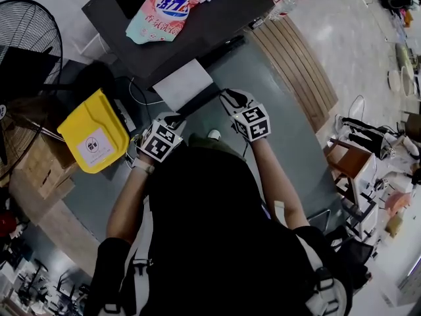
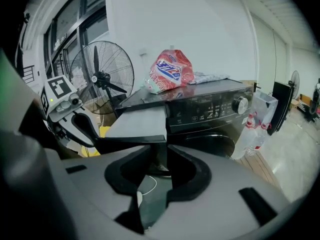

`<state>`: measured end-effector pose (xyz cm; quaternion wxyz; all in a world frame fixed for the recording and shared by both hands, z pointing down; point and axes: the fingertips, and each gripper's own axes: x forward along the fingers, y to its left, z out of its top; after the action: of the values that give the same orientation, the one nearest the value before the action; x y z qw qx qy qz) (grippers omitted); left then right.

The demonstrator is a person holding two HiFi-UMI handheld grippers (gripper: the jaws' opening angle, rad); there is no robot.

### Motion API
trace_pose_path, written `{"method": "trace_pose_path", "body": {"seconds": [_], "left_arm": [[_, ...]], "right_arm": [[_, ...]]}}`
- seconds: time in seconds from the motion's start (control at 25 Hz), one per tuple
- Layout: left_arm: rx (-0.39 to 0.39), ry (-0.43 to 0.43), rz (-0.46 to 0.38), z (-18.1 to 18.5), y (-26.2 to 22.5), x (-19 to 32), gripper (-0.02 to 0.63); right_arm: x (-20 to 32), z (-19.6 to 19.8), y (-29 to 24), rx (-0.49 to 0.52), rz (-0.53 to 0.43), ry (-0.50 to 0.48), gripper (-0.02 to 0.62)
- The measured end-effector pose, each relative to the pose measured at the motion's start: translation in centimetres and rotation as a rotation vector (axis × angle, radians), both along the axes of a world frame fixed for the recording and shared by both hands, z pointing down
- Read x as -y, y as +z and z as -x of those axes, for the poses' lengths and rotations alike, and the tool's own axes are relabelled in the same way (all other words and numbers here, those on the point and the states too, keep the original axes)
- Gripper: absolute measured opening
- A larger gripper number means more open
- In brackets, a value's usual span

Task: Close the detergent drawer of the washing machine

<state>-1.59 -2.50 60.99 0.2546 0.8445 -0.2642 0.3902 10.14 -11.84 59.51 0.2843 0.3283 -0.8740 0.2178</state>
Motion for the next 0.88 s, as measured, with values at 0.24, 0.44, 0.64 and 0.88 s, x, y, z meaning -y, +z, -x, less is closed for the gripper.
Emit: {"method": "trace_pose_path", "body": {"seconds": [0.24, 0.44, 0.64, 0.88], "left_arm": [[0.009, -0.023, -0.011, 1.4, 0.0, 1.4, 0.060], [0.006, -0.060, -0.017, 2.8, 0.1, 2.9, 0.061], [0.002, -0.077, -0.029, 4.0, -0.1, 4.1, 0.063], [0.002, -0.078, -0.042, 4.8, -0.1, 5.1, 0.064]], "right_arm": [[1.3, 1.3, 0.0, 0.005, 0.001, 0.012, 0.110], [2.6, 2.6, -0.1, 0.002, 0.004, 0.022, 0.110], [3.7, 3.8, -0.2, 0.004, 0.007, 0.031, 0.110], [4.7, 4.6, 0.0, 0.000, 0.005, 0.055, 0.110]]}}
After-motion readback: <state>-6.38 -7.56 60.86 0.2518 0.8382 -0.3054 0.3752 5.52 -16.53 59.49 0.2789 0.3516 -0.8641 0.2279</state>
